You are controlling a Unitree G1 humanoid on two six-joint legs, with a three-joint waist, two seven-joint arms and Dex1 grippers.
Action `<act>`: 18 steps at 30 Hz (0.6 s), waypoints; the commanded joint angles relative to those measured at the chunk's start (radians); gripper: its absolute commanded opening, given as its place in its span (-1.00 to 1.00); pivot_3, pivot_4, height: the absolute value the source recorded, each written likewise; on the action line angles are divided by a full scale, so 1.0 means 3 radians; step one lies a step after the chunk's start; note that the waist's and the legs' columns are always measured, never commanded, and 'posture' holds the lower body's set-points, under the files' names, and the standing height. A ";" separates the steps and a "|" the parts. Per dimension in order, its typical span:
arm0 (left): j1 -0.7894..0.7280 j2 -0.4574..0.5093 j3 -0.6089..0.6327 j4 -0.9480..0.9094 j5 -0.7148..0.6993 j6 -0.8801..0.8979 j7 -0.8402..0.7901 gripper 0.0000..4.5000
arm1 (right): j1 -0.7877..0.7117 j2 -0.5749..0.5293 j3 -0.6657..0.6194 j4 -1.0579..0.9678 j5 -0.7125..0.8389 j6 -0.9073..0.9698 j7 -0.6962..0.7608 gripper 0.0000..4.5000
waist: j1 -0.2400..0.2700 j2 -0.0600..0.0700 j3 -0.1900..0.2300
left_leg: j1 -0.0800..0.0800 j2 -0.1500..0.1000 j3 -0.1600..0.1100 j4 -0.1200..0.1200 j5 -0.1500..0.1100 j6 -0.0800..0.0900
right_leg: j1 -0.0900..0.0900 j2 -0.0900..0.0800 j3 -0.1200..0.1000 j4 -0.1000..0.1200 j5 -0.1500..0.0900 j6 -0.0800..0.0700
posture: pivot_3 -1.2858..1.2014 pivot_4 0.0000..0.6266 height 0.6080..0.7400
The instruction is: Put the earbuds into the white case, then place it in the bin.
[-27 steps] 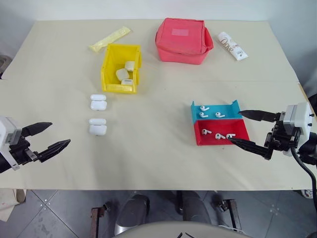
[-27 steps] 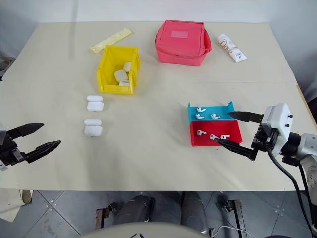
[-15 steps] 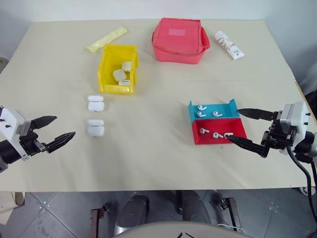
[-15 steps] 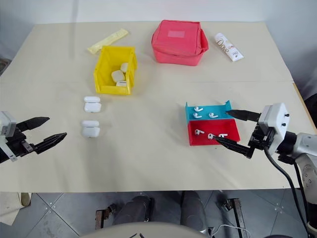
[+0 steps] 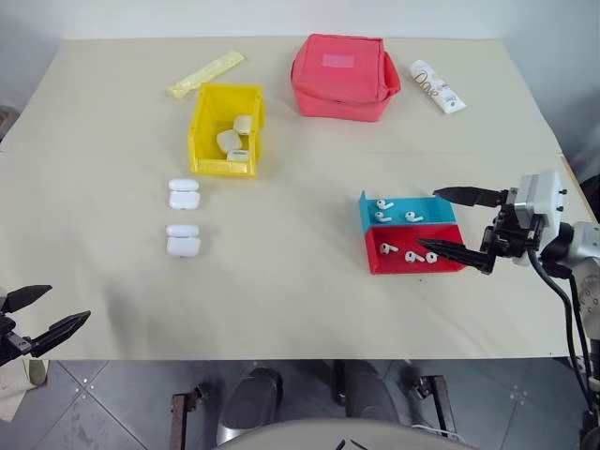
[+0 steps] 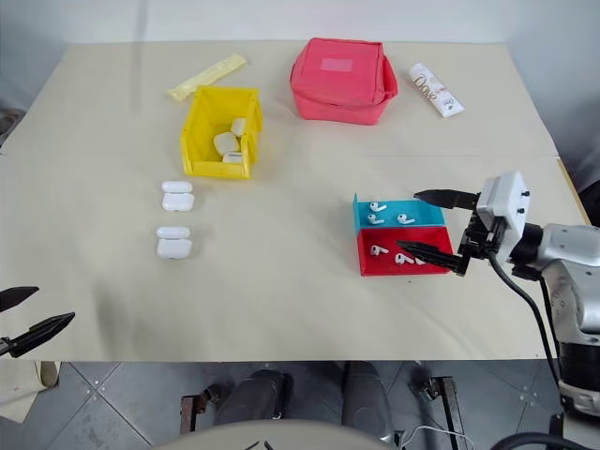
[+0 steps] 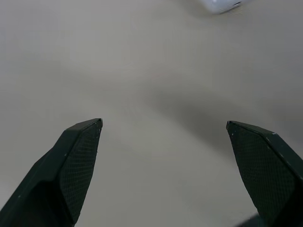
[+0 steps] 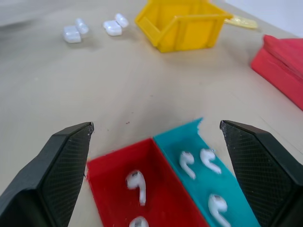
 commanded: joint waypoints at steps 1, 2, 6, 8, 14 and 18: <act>-0.0042 -0.0015 0.0036 -0.0090 -0.0002 -0.0062 0.0050 0.98 | -0.0146 0.0027 0.0038 0.0068 -0.0034 -0.0104 0.0061 1.00 | 0.0007 0.0000 0.0000 | -0.0001 0.0000 0.0000 0.0001 0.0000 0.0000 | 0.0000 0.0000 0.0000 0.0000 0.0000 0.0000 | 0.03 -0.52 1.00; -0.0077 -0.0023 0.0016 -0.0187 -0.0031 -0.0003 0.0099 0.98 | -0.0186 0.0032 0.0060 0.0098 -0.0041 -0.0124 0.0081 1.00 | 0.0006 0.0000 0.0001 | 0.0000 -0.0001 -0.0001 0.0001 0.0001 -0.0001 | 0.0000 0.0000 0.0000 0.0001 0.0001 0.0000 | 0.03 -0.52 1.00; -0.0320 0.0028 -0.0153 -0.0633 -0.0121 0.0388 0.0389 0.98 | -0.0371 0.0075 0.0161 0.0214 -0.0075 -0.0173 0.0125 1.00 | -0.0003 -0.0001 0.0001 | -0.0001 -0.0003 0.0000 0.0002 0.0004 -0.0007 | 0.0000 0.0000 0.0002 0.0001 0.0004 0.0005 | 0.03 -0.52 1.00; -0.0527 0.0107 -0.0336 -0.1004 -0.0114 0.0930 0.0762 0.98 | -0.0443 0.0096 0.0199 0.0264 -0.0090 -0.0190 0.0167 1.00 | -0.0011 -0.0002 0.0000 | 0.0000 -0.0005 0.0000 0.0001 0.0005 -0.0007 | -0.0001 0.0000 0.0004 0.0001 0.0007 0.0011 | 0.03 -0.52 1.00; -0.1455 0.0194 -0.0826 -0.1713 -0.0336 0.2756 0.1693 0.98 | -0.0566 0.0141 0.0291 0.0371 -0.0097 -0.0262 0.0355 1.00 | -0.0027 -0.0006 0.0001 | 0.0003 -0.0004 -0.0002 -0.0001 0.0008 -0.0010 | -0.0003 0.0009 0.0010 0.0022 0.0015 0.0024 | 0.03 -0.52 1.00; -0.2161 0.0072 -0.1188 -0.2014 -0.0409 0.4035 0.2043 0.98 | -0.0719 0.0165 0.0381 0.0543 -0.0138 -0.0355 0.0528 1.00 | -0.0047 -0.0008 0.0001 | 0.0006 0.0007 0.0003 0.0001 0.0007 -0.0019 | -0.0005 0.0024 0.0016 0.0026 0.0015 0.0023 | 0.03 -0.52 1.00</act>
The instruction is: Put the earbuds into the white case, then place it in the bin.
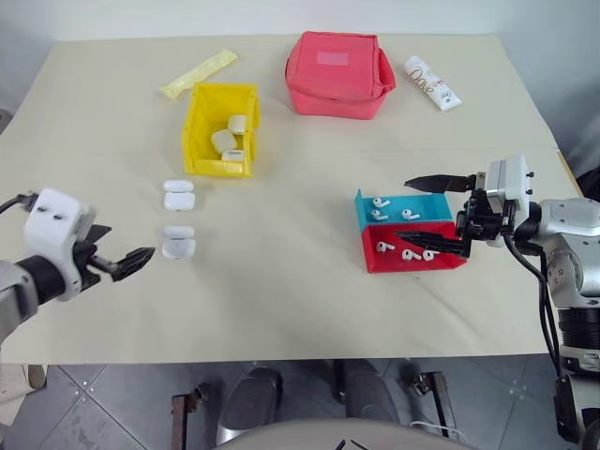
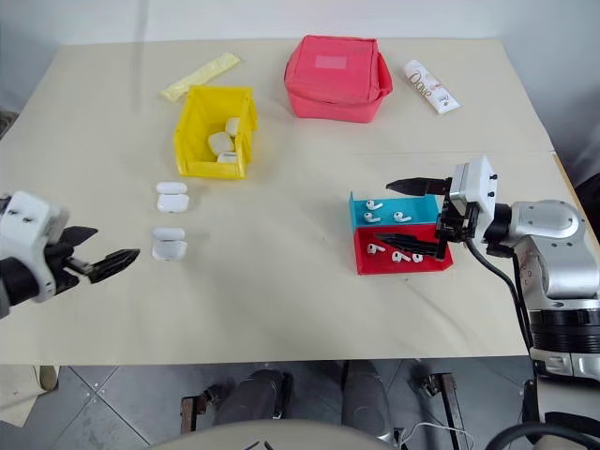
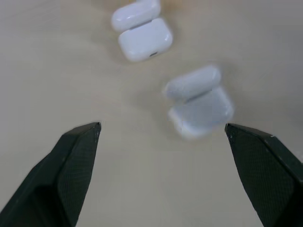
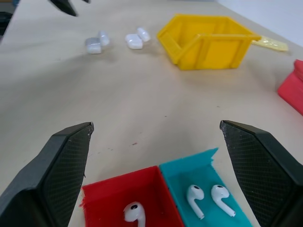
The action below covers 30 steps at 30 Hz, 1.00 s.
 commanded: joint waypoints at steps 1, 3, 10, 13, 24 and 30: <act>-0.0370 -0.0045 -0.0245 -0.0220 -0.0108 0.0886 0.0274 0.98 | -0.0193 0.0032 0.0025 0.0117 -0.0028 -0.0141 0.0141 1.00 | -0.0008 -0.0001 0.0000 | 0.0001 0.0001 0.0000 0.0001 0.0001 -0.0002 | 0.0000 0.0002 0.0001 0.0003 0.0000 0.0000 | 0.03 -0.52 1.00; -0.0504 -0.0093 -0.0348 -0.0152 -0.0218 0.0947 0.0458 0.98 | -0.0265 0.0056 0.0050 0.0191 -0.0048 -0.0169 0.0184 1.00 | -0.0016 -0.0001 0.0000 | 0.0003 0.0006 0.0000 0.0001 0.0001 -0.0007 | -0.0001 0.0007 0.0003 0.0005 0.0001 -0.0003 | 0.03 -0.52 1.00; -0.0856 -0.0494 -0.0491 0.0334 -0.0915 0.0947 0.1672 0.98 | -0.0418 0.0112 0.0107 0.0379 -0.0101 -0.0248 0.0303 1.00 | 0.0010 -0.0002 0.0000 | 0.0002 0.0018 -0.0002 0.0002 0.0001 -0.0018 | -0.0002 0.0015 -0.0001 0.0006 0.0000 -0.0013 | 0.03 -0.52 1.00; -0.0993 -0.0603 -0.0489 0.0557 -0.1304 0.0947 0.2255 0.98 | -0.0432 0.0126 0.0107 0.0408 -0.0119 -0.0271 0.0321 1.00 | 0.0023 -0.0006 -0.0002 | 0.0003 0.0018 -0.0002 0.0004 0.0002 -0.0019 | -0.0003 0.0015 -0.0001 0.0007 0.0001 -0.0013 | 0.03 -0.52 1.00; -0.1256 -0.0505 -0.0716 0.1232 -0.2781 0.0947 0.3744 0.98 | -0.0328 0.0117 0.0075 0.0307 -0.0109 -0.0266 0.0281 1.00 | 0.0025 -0.0008 -0.0003 | 0.0003 0.0017 -0.0002 0.0007 0.0003 -0.0023 | -0.0005 0.0015 0.0003 0.0016 0.0001 -0.0013 | 0.03 -0.52 1.00; -0.1284 -0.0393 -0.0827 0.1515 -0.3442 0.0860 0.4378 0.98 | -0.0241 0.0110 0.0055 0.0233 -0.0098 -0.0243 0.0226 1.00 | 0.0026 -0.0010 -0.0004 | 0.0003 0.0014 0.0001 0.0007 0.0006 -0.0026 | -0.0009 0.0016 0.0007 0.0021 0.0000 -0.0014 | 0.03 -0.52 1.00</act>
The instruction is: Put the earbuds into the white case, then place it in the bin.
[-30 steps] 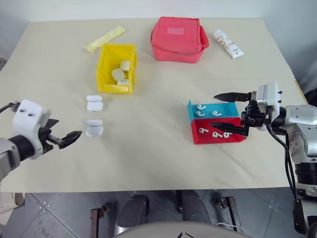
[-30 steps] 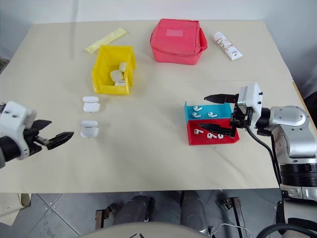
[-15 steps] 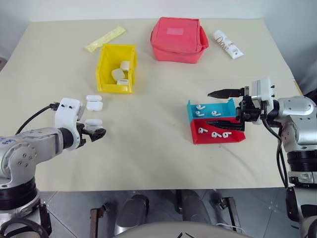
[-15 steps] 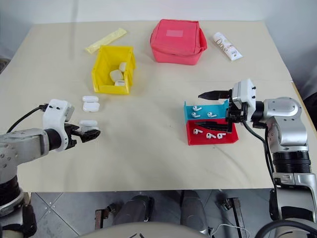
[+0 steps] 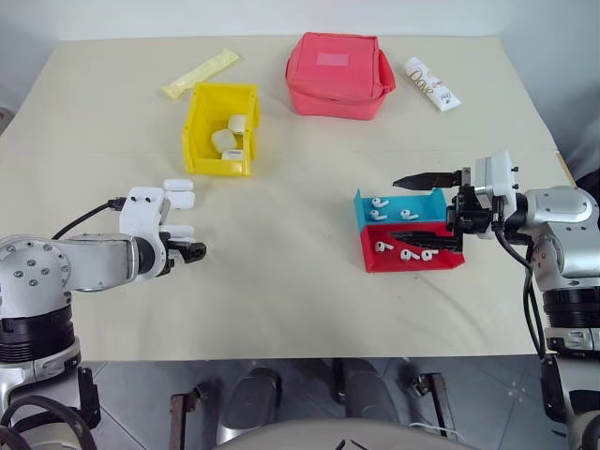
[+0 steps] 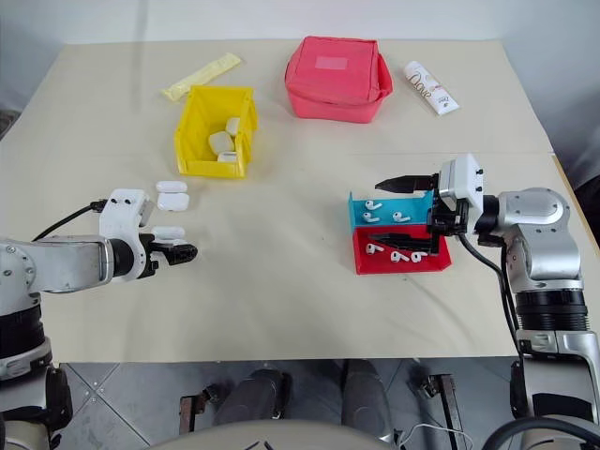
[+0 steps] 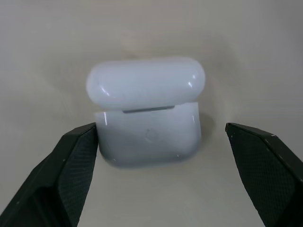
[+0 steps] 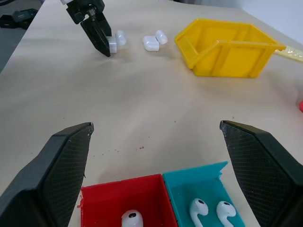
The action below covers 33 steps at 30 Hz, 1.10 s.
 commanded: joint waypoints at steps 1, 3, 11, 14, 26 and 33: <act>-0.0003 0.0178 -0.0093 0.0119 -0.0471 -0.0157 0.0387 0.98 | 0.0041 -0.0023 -0.0087 -0.0160 0.0049 0.0012 -0.0031 1.00 | 0.0000 -0.0001 -0.0001 | 0.0000 0.0000 0.0000 0.0000 0.0001 0.0000 | -0.0001 0.0000 0.0001 0.0001 0.0000 0.0000 | 0.03 -0.52 1.00; 0.0019 0.0289 -0.0242 0.0188 -0.0725 -0.0343 0.0576 0.98 | 0.0055 -0.0021 -0.0087 -0.0175 0.0049 0.0020 -0.0048 1.00 | 0.0000 -0.0001 -0.0001 | 0.0000 0.0000 0.0000 0.0000 0.0002 -0.0002 | -0.0003 0.0000 0.0004 0.0003 0.0000 0.0000 | 0.03 -0.52 1.00; 0.0093 0.0795 -0.0886 0.0202 -0.1639 -0.1125 0.1089 0.98 | 0.0066 -0.0017 -0.0091 -0.0200 0.0046 0.0042 -0.0084 1.00 | -0.0001 -0.0001 -0.0001 | 0.0000 -0.0001 0.0004 -0.0002 0.0003 -0.0002 | -0.0006 0.0000 0.0024 0.0006 -0.0001 -0.0002 | 0.03 -0.52 1.00; 0.0100 0.0861 -0.1026 0.0189 -0.1702 -0.1305 0.1112 0.98 | 0.0057 -0.0013 -0.0082 -0.0192 0.0040 0.0042 -0.0097 1.00 | 0.0000 -0.0001 -0.0002 | 0.0000 -0.0002 0.0007 -0.0002 0.0003 -0.0002 | -0.0007 0.0000 0.0025 0.0007 -0.0002 -0.0003 | 0.03 -0.52 1.00; -0.0036 0.0825 -0.1258 0.0299 -0.1617 -0.1607 0.1045 0.98 | 0.0048 -0.0008 -0.0066 -0.0208 0.0039 0.0067 -0.0125 1.00 | 0.0020 0.0003 -0.0004 | 0.0002 -0.0011 0.0009 -0.0003 0.0010 0.0003 | -0.0007 -0.0004 0.0025 0.0011 -0.0002 -0.0003 | 0.03 -0.52 1.00; -0.0073 0.0821 -0.1310 0.0337 -0.1513 -0.1576 0.0954 0.98 | 0.0066 -0.0008 -0.0072 -0.0234 0.0044 0.0076 -0.0151 1.00 | 0.0022 0.0005 -0.0005 | 0.0002 -0.0017 0.0009 -0.0003 0.0012 0.0003 | -0.0007 -0.0005 0.0024 0.0012 -0.0002 -0.0003 | 0.03 -0.52 1.00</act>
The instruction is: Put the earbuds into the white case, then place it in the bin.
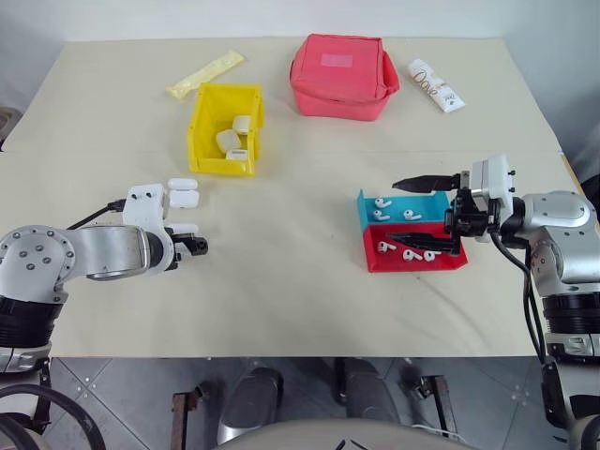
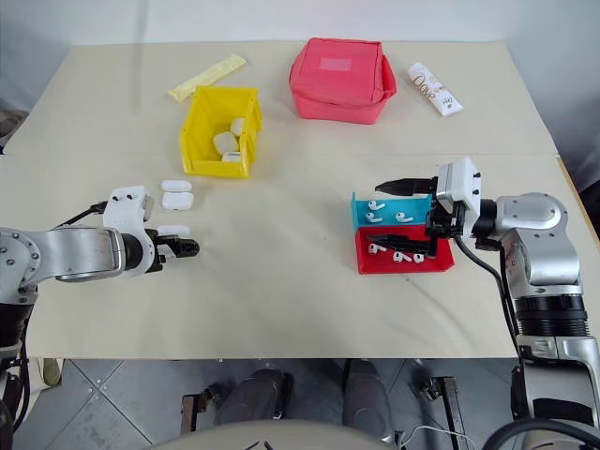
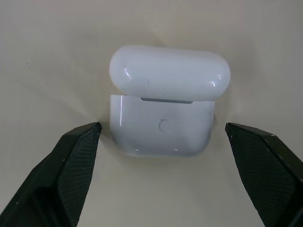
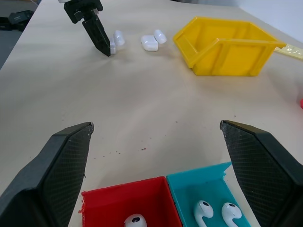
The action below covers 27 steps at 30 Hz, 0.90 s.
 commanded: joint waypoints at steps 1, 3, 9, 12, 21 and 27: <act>-0.0030 -0.0014 -0.0063 0.0060 0.0040 -0.0005 -0.0063 0.98 | 0.0006 -0.0010 -0.0072 -0.0140 0.0044 0.0000 -0.0015 1.00 | 0.0000 0.0000 0.0000 | 0.0000 -0.0003 0.0000 0.0000 0.0000 0.0000 | 0.0000 0.0000 0.0000 0.0000 0.0000 0.0000 | 0.03 -0.52 1.00; -0.0029 -0.0025 -0.0061 0.0074 0.0048 -0.0008 -0.0078 0.98 | 0.0018 -0.0010 -0.0080 -0.0153 0.0048 0.0013 -0.0035 1.00 | 0.0000 0.0000 0.0000 | 0.0000 -0.0008 0.0000 0.0000 0.0000 0.0000 | 0.0000 0.0000 0.0001 0.0000 0.0000 0.0000 | 0.03 -0.52 1.00; -0.0083 -0.0091 -0.0055 0.0155 0.0219 0.0011 -0.0122 0.60 | 0.0035 -0.0007 -0.0086 -0.0169 0.0049 0.0008 -0.0062 1.00 | 0.0015 0.0001 -0.0001 | 0.0001 -0.0013 -0.0001 0.0000 0.0003 0.0000 | 0.0000 -0.0002 -0.0001 0.0000 0.0000 0.0000 | 0.03 -0.52 1.00; -0.0098 -0.0130 -0.0040 0.0185 0.0266 0.0036 -0.0142 0.24 | 0.0040 -0.0007 -0.0093 -0.0175 0.0051 0.0010 -0.0076 1.00 | 0.0032 0.0001 -0.0001 | 0.0002 -0.0014 -0.0001 0.0001 0.0003 0.0000 | 0.0000 -0.0002 0.0000 -0.0001 0.0000 0.0000 | 0.03 -0.52 1.00; -0.0099 0.0179 -0.0086 -0.0524 0.1545 0.0118 -0.1665 0.24 | 0.0173 -0.0070 -0.0170 -0.0340 0.0068 0.0107 -0.0219 1.00 | 0.0059 -0.0003 0.0000 | -0.0003 -0.0017 0.0003 0.0001 0.0004 0.0000 | -0.0006 -0.0001 0.0000 0.0000 0.0001 0.0001 | 0.03 -0.52 1.00; 0.0415 0.0227 -0.0235 -0.1127 0.3474 -0.1829 -0.4077 0.24 | 0.0325 -0.0107 -0.0294 -0.0559 0.0083 0.0215 -0.0399 1.00 | 0.0040 -0.0005 -0.0001 | -0.0013 -0.0012 0.0030 -0.0008 0.0004 0.0001 | -0.0024 -0.0002 0.0006 -0.0009 0.0002 0.0000 | 0.03 -0.52 1.00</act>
